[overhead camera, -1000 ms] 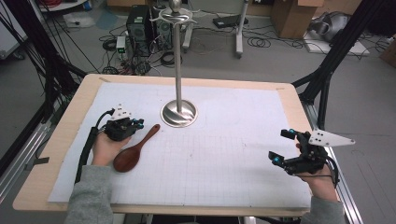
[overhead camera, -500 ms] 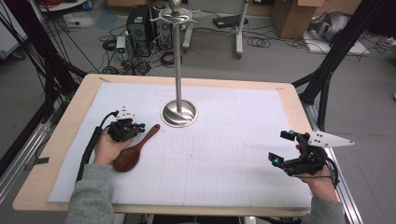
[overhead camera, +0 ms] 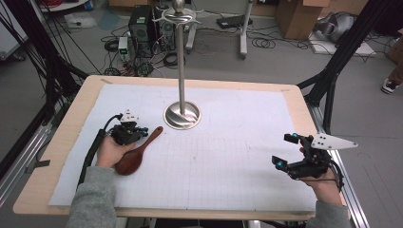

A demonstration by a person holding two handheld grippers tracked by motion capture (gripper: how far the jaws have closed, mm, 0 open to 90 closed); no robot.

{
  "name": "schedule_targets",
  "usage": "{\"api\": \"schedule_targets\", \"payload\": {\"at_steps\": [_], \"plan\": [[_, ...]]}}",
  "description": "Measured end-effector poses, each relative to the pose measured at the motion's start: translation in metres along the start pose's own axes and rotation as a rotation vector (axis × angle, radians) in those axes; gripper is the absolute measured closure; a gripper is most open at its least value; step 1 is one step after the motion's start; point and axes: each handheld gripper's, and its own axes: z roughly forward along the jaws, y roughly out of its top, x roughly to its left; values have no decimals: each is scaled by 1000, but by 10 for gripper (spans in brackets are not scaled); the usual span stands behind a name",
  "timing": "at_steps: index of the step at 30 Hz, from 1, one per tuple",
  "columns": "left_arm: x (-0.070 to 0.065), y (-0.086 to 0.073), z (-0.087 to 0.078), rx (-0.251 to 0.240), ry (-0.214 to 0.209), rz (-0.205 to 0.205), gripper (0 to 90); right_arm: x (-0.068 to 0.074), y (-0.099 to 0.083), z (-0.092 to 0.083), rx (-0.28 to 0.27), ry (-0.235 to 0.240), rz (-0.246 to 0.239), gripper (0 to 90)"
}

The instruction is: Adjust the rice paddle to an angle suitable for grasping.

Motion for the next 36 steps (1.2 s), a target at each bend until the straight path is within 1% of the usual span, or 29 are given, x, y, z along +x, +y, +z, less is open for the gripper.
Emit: {"api": "schedule_targets", "payload": {"at_steps": [2,3,4,6,9,11,12,14,17,20,24,27,28,29,30,33,36], "plan": [[0,0,0,7,-3,15,896,0,0,0,2,1,4,0],[-1,0,0,5,-8,13,897,0,0,0,3,1,5,0],[-1,0,0,7,-16,24,896,0,0,0,3,0,7,0],[-2,0,0,5,-23,22,896,0,0,0,4,1,8,0],[-3,0,0,8,-35,33,896,-1,0,1,4,0,3,0],[-5,1,0,13,-28,27,897,-2,-1,2,6,0,4,0],[-6,1,-1,16,-33,34,897,-3,-1,2,9,-2,2,0],[-6,1,-1,18,-38,36,897,-2,-2,3,17,0,10,0],[-7,1,-1,15,-40,38,897,-2,-1,4,16,2,4,0],[-9,2,-2,25,-50,58,897,-3,-1,4,13,4,7,0],[-11,2,-3,34,-50,72,897,-5,-1,4,5,5,10,0],[-14,3,-4,50,-48,101,897,-6,0,5,5,6,7,0],[-16,3,-4,57,-40,115,897,-7,0,6,3,7,4,0],[-16,3,-4,57,-40,115,897,-6,0,6,2,9,5,0],[-17,4,-4,61,-43,127,897,-6,0,6,2,9,5,0],[-18,4,-5,71,-43,138,897,-6,0,6,1,10,3,0],[-19,4,-5,73,-51,141,897,-6,1,7,5,11,9,0]]}}
